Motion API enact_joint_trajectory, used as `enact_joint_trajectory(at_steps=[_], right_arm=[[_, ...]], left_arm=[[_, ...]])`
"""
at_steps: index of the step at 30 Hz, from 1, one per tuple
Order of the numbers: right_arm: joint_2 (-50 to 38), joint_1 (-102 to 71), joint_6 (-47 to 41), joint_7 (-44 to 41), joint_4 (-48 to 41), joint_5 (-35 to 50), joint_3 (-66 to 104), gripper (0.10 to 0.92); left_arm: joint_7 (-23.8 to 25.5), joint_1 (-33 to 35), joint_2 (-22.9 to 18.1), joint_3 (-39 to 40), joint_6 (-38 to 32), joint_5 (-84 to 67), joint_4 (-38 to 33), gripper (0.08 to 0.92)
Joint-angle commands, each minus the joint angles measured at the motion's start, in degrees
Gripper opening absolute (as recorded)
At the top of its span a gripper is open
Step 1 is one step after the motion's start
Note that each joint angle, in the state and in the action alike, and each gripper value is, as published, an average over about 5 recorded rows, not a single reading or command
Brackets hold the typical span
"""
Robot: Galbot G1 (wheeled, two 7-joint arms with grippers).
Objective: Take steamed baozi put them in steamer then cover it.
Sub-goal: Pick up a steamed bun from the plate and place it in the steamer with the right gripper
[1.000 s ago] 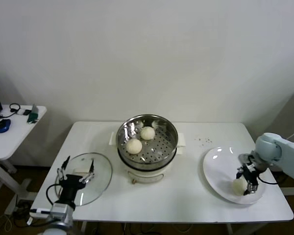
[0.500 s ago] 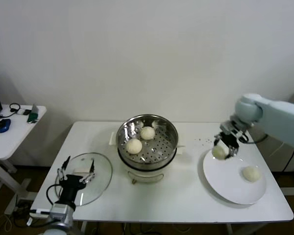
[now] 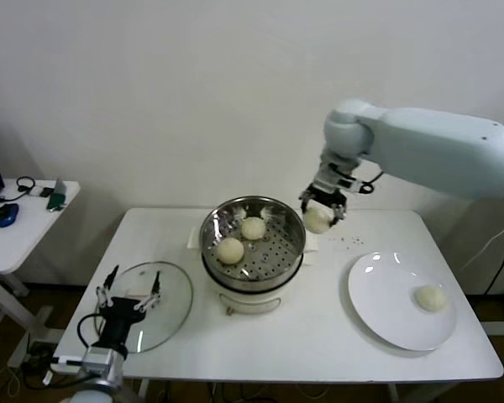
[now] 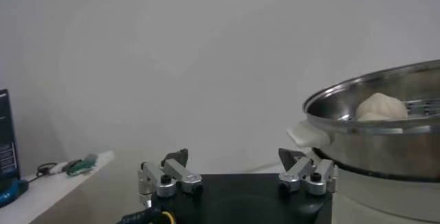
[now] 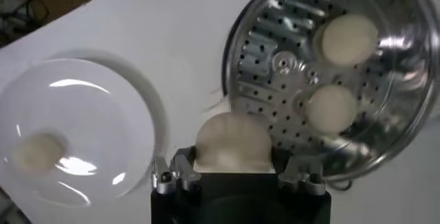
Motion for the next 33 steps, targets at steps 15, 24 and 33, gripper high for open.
enact_joint_trajectory(at_steps=[15, 24, 33], right_arm=[[17.6, -13.9, 10.3, 0.2, -4.2, -12.9, 2.8, 0.713], [17.6, -14.5, 10.8, -0.1, -4.4, -13.0, 2.5, 0.721], [16.8, -14.2, 12.2, -2.4, -5.4, -15.0, 4.5, 0.804]], left_arm=[[0.4, 0.6, -0.3, -1.9, -0.2, -1.4, -0.2, 0.823], [0.6, 0.8, -0.5, -1.9, -0.3, -1.4, 0.4, 0.823], [0.6, 0.7, -0.9, -1.8, -0.4, -1.2, 0.6, 0.823]])
